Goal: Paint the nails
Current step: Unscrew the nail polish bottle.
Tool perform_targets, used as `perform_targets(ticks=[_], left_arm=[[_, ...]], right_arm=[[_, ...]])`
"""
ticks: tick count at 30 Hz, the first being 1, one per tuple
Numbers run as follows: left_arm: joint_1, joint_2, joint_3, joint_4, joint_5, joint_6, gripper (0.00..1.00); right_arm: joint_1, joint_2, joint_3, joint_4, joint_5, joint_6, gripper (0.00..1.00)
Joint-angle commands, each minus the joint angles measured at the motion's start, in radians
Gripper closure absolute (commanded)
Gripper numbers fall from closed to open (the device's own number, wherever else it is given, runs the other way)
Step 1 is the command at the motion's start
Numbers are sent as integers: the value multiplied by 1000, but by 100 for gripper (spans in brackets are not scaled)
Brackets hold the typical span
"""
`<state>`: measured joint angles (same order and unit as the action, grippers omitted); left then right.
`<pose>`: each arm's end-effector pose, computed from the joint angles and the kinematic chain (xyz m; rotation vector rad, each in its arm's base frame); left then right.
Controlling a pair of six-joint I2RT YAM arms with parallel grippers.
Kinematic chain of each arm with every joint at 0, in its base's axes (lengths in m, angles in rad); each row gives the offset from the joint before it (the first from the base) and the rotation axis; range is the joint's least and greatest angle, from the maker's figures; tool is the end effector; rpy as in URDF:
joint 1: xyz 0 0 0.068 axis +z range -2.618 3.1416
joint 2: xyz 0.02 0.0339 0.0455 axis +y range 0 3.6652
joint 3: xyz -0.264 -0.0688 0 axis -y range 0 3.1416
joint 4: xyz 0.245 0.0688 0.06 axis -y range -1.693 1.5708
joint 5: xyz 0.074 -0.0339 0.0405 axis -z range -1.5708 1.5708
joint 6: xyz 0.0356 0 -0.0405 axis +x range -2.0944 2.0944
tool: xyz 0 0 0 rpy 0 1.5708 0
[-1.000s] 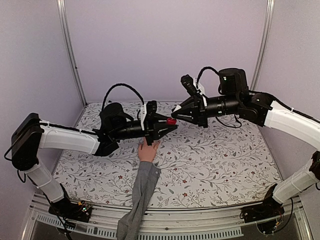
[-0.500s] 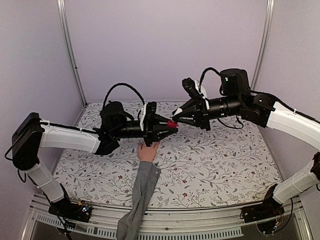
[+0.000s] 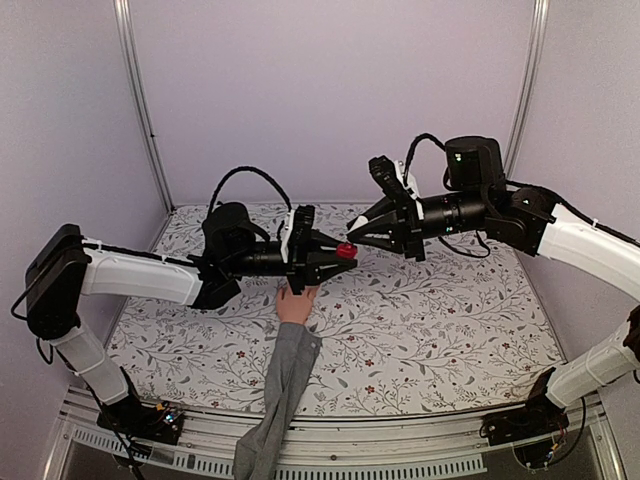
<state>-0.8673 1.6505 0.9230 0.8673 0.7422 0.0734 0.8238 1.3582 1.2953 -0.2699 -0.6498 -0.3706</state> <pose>0.2166 -0.2925 0.2725 1.2298 0.9935 -1.1597 0.1944 0.2416 0.3826 -1.4342 1.3046 0.9205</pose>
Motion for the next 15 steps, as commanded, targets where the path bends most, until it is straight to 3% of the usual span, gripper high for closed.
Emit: perform_targets(ticks=[1, 15], left_arm=[[-10, 20, 25, -28, 39, -1, 100], [-4, 19, 18, -13, 8, -10, 100]], right_arm=[[3, -18, 3, 51, 3, -19, 100], [3, -23, 5, 39, 32, -16, 100]])
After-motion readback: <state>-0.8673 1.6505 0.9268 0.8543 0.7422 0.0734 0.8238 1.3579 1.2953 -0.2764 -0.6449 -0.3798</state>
